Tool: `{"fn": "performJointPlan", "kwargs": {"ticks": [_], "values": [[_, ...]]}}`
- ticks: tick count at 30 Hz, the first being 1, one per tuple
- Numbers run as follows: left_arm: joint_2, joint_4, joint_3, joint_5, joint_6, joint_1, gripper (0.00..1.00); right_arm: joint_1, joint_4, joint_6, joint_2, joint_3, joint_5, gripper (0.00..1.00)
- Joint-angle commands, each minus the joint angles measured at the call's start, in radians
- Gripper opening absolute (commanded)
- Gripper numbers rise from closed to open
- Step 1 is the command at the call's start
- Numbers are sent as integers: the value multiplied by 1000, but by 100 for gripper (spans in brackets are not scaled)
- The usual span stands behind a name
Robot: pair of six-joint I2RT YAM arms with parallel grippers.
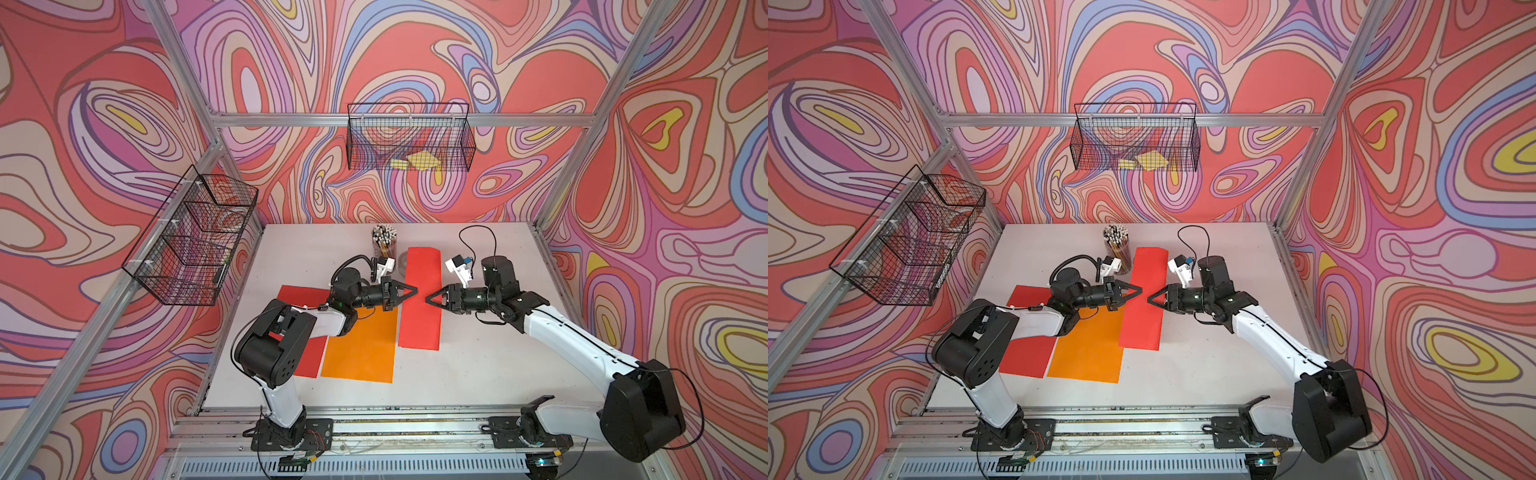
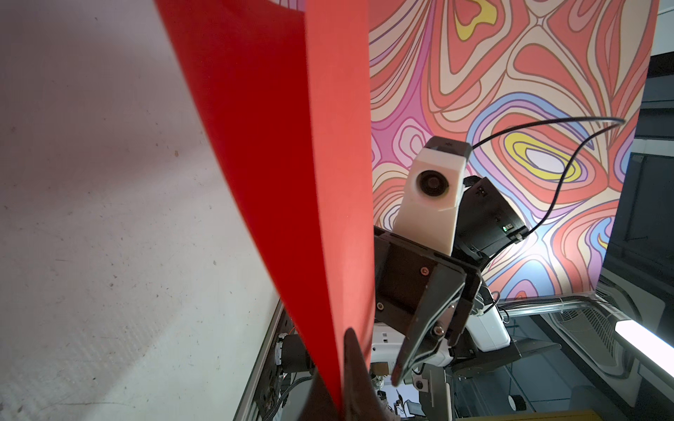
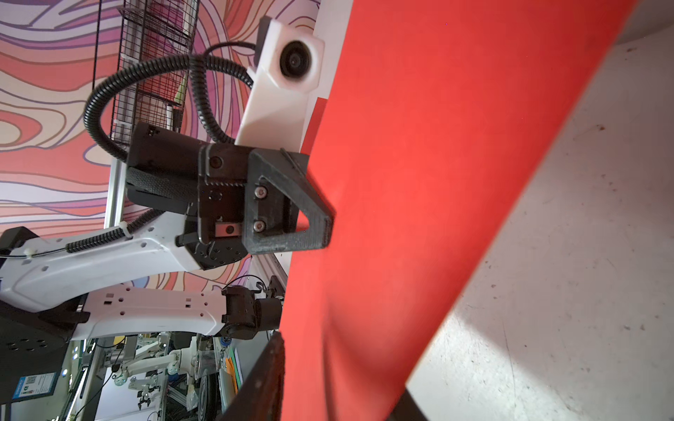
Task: Fold the rectangular paper in half along the long edge
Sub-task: Pick up the paper from the center of the board, then fold the paper.
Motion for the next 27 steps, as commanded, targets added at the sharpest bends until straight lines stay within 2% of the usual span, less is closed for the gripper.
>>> {"fn": "performJointPlan", "kwargs": {"ticks": [1,5,7,11,16,19,20,24,27], "values": [[-40,22,-24,26,8,-1,6,-10,74,14,9,0,-19,37],[-65,-13,-43,27,29,-1,6,-28,75,7,18,16,-15,30],[-80,-41,-51,28,45,-2,5,-39,85,9,26,16,-29,15],[-110,-96,-55,29,79,0,6,-44,91,10,50,26,-40,0],[-127,-144,-51,27,105,-3,6,-44,111,17,85,45,-63,0],[-125,-144,-53,27,105,-3,6,-44,97,13,94,65,-53,27],[-125,-145,-54,27,105,-5,6,-45,97,11,97,71,-52,30],[-128,-151,-64,26,109,-7,6,-44,87,3,113,98,-52,30],[-133,-154,-72,24,115,-7,6,-44,97,0,115,103,-57,15]]}}
